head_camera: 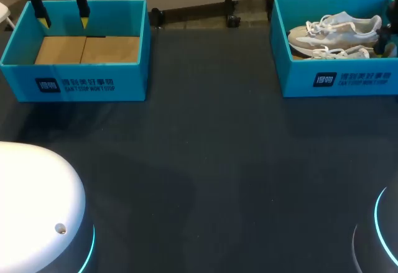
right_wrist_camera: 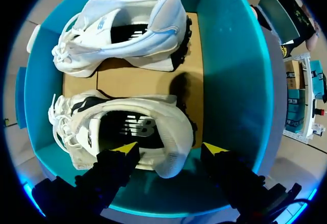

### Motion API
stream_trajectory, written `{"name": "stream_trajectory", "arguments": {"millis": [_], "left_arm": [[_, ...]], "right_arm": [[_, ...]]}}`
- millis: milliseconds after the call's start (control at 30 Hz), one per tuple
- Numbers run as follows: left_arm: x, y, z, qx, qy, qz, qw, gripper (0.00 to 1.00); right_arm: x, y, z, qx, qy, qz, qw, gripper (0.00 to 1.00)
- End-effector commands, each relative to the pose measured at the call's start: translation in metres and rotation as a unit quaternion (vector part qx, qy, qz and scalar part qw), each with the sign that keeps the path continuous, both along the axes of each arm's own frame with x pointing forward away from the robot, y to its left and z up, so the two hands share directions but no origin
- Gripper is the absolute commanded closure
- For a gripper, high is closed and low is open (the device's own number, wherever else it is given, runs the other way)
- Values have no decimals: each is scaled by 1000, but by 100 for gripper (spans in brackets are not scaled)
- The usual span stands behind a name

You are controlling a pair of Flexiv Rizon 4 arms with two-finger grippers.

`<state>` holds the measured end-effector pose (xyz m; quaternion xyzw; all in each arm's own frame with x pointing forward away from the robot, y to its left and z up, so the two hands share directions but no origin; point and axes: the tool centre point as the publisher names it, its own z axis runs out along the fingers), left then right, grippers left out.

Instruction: Take the shoe out of the shoebox, open the shoe tongue, remove and reinsert the insole, then place the shoe into the shoebox

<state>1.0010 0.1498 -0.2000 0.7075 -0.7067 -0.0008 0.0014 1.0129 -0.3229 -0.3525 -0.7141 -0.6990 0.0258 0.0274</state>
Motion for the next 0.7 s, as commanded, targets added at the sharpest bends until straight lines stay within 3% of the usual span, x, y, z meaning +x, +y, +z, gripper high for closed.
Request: {"name": "stream_trajectory", "arguments": {"millis": [33, 167, 233, 400, 433, 467, 500, 700], "left_arm": [[0, 0, 0, 0, 0, 0, 1000, 0], [0, 0, 0, 0, 0, 0, 1000, 0], [0, 0, 0, 0, 0, 0, 1000, 0], [0, 0, 0, 0, 0, 0, 1000, 0], [0, 0, 0, 0, 0, 0, 1000, 0], [0, 0, 0, 0, 0, 0, 1000, 0], [0, 0, 0, 0, 0, 0, 1000, 0], [0, 0, 0, 0, 0, 0, 1000, 0]], "right_arm": [[-1, 1, -7, 0, -1, 1, 1000, 20], [-1, -1, -14, 5, 0, -1, 1000, 20], [-1, -1, -19, 7, 3, -3, 1000, 25], [-2, -2, -27, 9, 8, -8, 1000, 58], [-2, -2, -27, 10, 8, -9, 1000, 61], [-2, -2, -28, 11, 10, -12, 1000, 76], [-2, -2, -29, 13, 10, -16, 1000, 99], [-4, 0, -16, 9, -7, -30, 999, 100]]}}
